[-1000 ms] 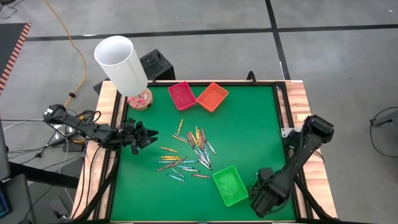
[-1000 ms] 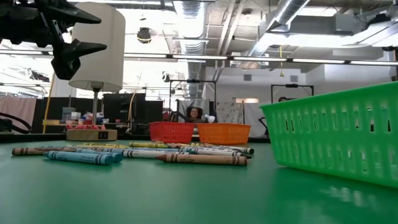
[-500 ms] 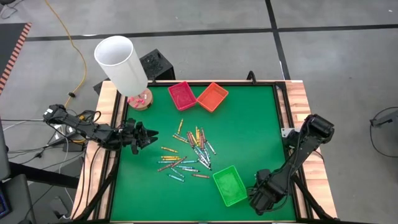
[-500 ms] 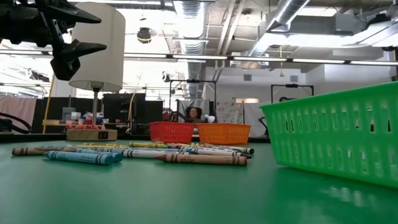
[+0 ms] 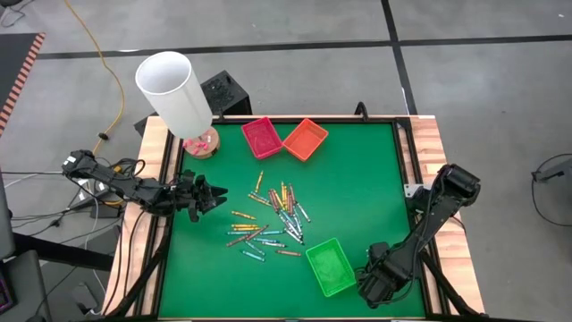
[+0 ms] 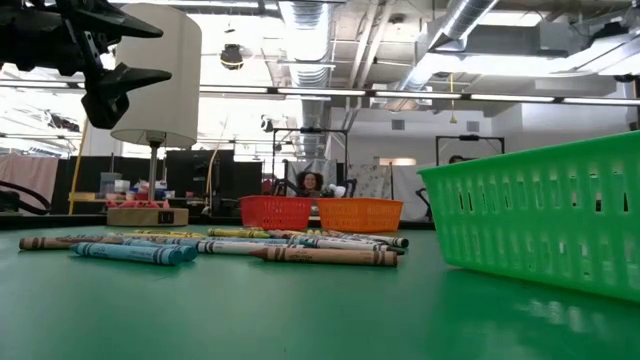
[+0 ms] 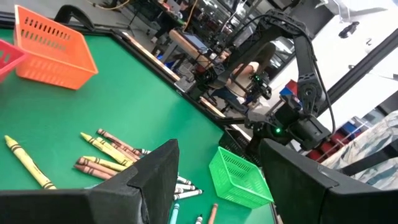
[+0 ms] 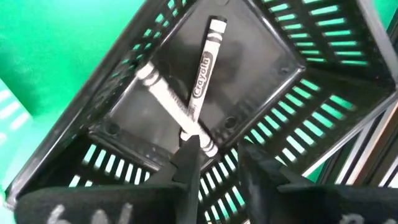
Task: Sort crayons
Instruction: Put the black crayon into the black bin
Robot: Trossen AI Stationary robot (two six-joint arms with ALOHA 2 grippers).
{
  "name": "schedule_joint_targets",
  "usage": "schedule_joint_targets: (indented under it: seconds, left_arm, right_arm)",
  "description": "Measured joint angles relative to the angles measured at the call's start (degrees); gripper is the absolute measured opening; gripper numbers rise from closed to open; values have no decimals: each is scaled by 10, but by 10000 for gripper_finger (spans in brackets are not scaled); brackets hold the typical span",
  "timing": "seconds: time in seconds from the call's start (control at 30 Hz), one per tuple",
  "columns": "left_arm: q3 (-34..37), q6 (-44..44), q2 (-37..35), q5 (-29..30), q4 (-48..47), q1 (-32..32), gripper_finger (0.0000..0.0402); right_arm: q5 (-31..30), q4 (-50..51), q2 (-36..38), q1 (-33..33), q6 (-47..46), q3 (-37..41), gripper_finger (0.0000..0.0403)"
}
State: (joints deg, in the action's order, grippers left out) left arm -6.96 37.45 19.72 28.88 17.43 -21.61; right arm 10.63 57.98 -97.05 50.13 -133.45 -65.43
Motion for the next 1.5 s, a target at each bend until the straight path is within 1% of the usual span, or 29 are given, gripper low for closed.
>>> schedule_joint_targets:
  seconds: [0.17, 0.37, 0.63, 0.7, 0.77, 0.8, 0.93, 1.03, 1.1, 1.17, 1.23, 1.4, 1.5]
  left_arm:
    - [0, -3, 0, 0, 0, 0, 215]
    - [0, -3, 0, 0, -1, 0, 215]
    - [0, -4, 0, 0, -2, 0, 215]
    - [0, -4, 0, 0, -2, 0, 215]
    - [0, -5, 0, 1, -2, 0, 215]
    - [0, -9, 0, 2, -2, 0, 215]
    - [0, -14, 0, 4, -2, 0, 215]
    - [0, -14, 0, 6, -1, 0, 215]
    - [0, -15, 0, 10, -1, 0, 215]
    - [0, -15, 0, 16, -2, 0, 215]
    - [0, -15, 0, 18, -2, 0, 215]
    - [0, -19, 0, 21, -15, 0, 215]
    - [0, -22, 0, 30, -34, 0, 215]
  right_arm:
    - [0, 0, 2, 0, 4, 0, 102]
    - [-6, 0, 28, 0, 13, 0, 103]
    - [-36, 5, 42, -3, 30, 0, 103]
    - [-54, 3, 44, -9, 33, -1, 103]
    - [-93, 1, 52, -18, 46, -8, 103]
    - [-122, -1, 57, -25, 61, -16, 103]
    - [-256, -2, 82, -61, 154, -54, 103]
    - [-360, 0, 96, -103, 260, -83, 103]
    - [-405, -1, 99, -142, 349, -97, 103]
    - [-414, -6, 96, -185, 444, -104, 103]
    - [-406, -24, 88, -232, 529, -104, 103]
    - [-347, -79, 61, -328, 701, -104, 103]
    - [-301, -86, 42, -364, 764, -104, 103]
